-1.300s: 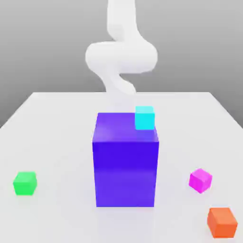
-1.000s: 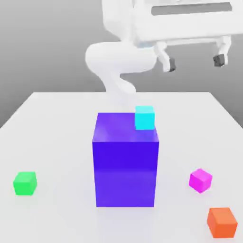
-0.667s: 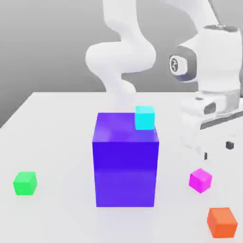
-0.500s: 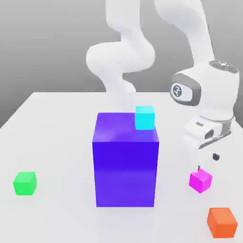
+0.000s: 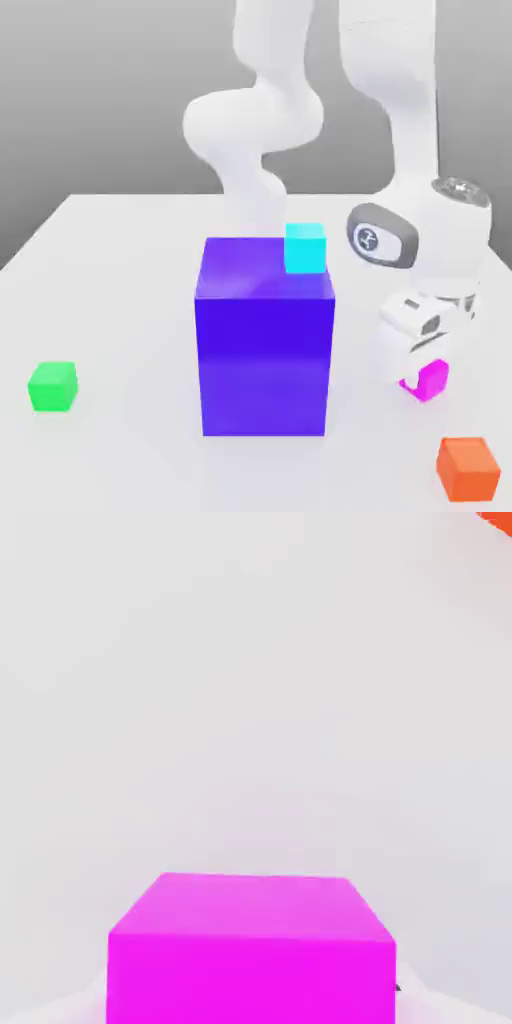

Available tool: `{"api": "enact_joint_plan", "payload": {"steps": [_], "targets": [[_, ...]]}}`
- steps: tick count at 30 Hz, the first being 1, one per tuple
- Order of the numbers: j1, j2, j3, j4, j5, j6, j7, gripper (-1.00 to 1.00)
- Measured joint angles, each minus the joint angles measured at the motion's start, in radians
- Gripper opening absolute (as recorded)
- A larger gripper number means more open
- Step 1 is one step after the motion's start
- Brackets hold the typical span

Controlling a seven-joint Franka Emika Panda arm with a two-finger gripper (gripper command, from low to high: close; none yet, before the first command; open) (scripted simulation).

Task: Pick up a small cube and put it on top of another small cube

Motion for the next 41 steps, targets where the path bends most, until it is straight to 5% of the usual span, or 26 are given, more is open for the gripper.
{"api": "enact_joint_plan", "payload": {"steps": [4,12,27,30,38,39,41], "targets": [[-0.024,-0.086,0.021,0.013,0.07,-0.087,-0.075,-1.0],[-0.241,-0.064,-0.198,0.147,0.013,-0.159,-0.186,-1.0],[-0.841,-0.169,-0.548,0.141,0.106,-0.283,-0.415,-1.0],[-0.953,-0.164,-0.53,0.113,0.176,-0.268,-0.46,-1.0],[-0.942,0.002,-0.447,0.118,0.327,-0.122,-0.569,-1.0],[-0.948,0.016,-0.439,0.119,0.34,-0.109,-0.578,1.0],[-0.948,0.016,-0.439,0.119,0.34,-0.109,-0.578,1.0]]}}
